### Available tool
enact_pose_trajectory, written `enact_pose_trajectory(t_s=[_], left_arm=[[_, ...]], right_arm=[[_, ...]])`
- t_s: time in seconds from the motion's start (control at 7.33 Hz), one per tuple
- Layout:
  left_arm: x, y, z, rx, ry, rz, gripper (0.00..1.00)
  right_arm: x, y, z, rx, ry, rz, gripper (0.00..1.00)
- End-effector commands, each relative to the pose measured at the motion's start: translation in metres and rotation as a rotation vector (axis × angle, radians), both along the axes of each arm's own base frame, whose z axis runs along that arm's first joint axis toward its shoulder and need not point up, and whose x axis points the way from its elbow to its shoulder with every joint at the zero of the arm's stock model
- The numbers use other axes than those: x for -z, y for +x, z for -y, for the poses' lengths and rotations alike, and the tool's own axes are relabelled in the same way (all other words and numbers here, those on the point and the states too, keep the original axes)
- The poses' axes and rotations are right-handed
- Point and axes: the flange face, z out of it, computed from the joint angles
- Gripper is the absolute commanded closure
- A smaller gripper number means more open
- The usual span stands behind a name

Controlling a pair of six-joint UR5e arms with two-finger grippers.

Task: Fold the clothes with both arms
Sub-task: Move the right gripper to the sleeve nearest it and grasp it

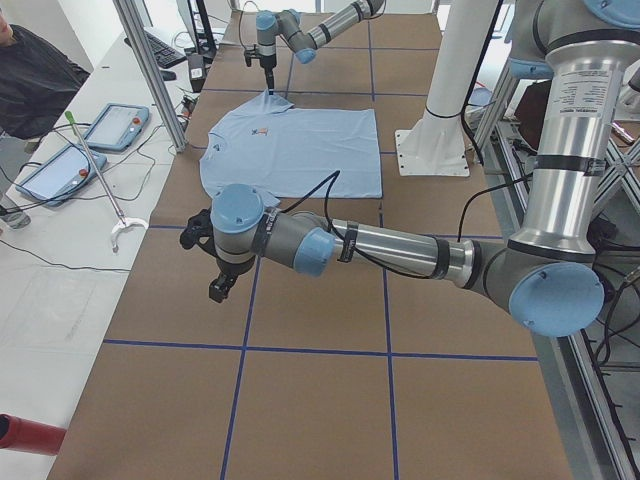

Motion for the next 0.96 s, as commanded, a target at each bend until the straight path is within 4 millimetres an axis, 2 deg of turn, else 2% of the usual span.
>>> enact_pose_trajectory(t_s=[0.0,0.14,0.27,0.41,0.68,0.82], left_arm=[[0.0,0.0,0.001,0.0,-0.001,0.0,0.0],[0.001,0.0,0.001,0.0,0.002,0.0,0.0],[0.001,0.0,0.001,0.0,0.002,0.0,0.0],[0.0,0.0,0.001,0.0,-0.001,0.0,0.0],[0.002,0.0,0.0,0.001,0.001,0.0,0.0],[0.002,0.0,0.0,0.001,0.001,0.0,0.0]], right_arm=[[-0.004,0.0,0.001,-0.006,-0.003,-0.011,0.34],[-0.004,0.0,0.001,-0.006,-0.004,-0.012,0.64],[-0.004,0.0,0.001,-0.006,-0.003,-0.011,0.78],[-0.003,0.001,0.002,-0.008,-0.002,-0.01,1.0],[0.002,0.005,0.005,-0.025,-0.009,-0.006,1.0],[0.015,0.006,0.007,-0.049,-0.016,0.013,1.0]])
